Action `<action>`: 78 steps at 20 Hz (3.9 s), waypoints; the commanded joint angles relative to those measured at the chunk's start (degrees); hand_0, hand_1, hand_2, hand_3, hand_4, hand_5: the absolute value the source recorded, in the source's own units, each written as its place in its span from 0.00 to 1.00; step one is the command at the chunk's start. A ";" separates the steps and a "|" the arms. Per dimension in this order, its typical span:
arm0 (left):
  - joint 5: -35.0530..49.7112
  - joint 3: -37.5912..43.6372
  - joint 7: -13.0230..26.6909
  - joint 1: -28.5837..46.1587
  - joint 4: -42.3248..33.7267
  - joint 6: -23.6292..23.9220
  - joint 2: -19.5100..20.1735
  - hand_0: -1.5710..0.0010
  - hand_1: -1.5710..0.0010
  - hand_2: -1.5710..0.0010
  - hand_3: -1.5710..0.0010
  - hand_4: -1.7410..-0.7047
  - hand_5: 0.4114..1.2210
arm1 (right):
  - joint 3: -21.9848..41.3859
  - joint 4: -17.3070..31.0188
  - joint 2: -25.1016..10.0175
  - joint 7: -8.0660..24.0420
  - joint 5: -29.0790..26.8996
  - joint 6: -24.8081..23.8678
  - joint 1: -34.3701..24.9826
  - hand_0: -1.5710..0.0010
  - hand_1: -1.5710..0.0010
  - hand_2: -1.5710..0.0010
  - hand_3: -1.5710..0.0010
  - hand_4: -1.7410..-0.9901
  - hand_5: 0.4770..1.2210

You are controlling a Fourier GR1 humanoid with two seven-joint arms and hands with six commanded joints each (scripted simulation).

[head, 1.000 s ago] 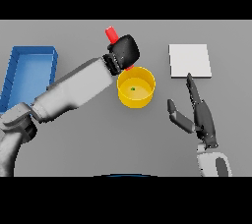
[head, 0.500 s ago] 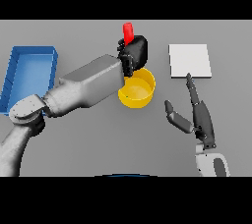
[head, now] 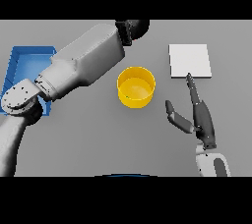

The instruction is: Pick up the red beaker and tilt it to pour out 1 green nut into yellow bowl. Pick up the yellow bowl and place it on the metallic measuring scale.

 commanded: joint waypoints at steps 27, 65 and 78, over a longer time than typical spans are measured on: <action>62.19 46.22 28.85 29.50 -3.14 27.04 26.26 0.00 0.00 0.00 0.06 0.00 1.00 | 0.42 0.33 -0.12 1.52 0.73 -0.56 -1.30 1.00 1.00 1.00 1.00 0.93 0.23; 70.85 37.31 35.48 56.82 -33.91 36.53 31.41 0.97 0.97 0.97 0.97 0.95 0.31 | 2.84 1.39 -6.79 3.58 3.89 6.17 -5.74 1.00 1.00 1.00 1.00 0.96 0.26; 70.64 36.72 36.35 57.31 -35.27 36.80 32.30 1.00 1.00 1.00 1.00 0.96 0.36 | 19.93 13.02 -23.19 -0.65 26.07 22.38 -30.89 1.00 1.00 1.00 1.00 0.68 0.30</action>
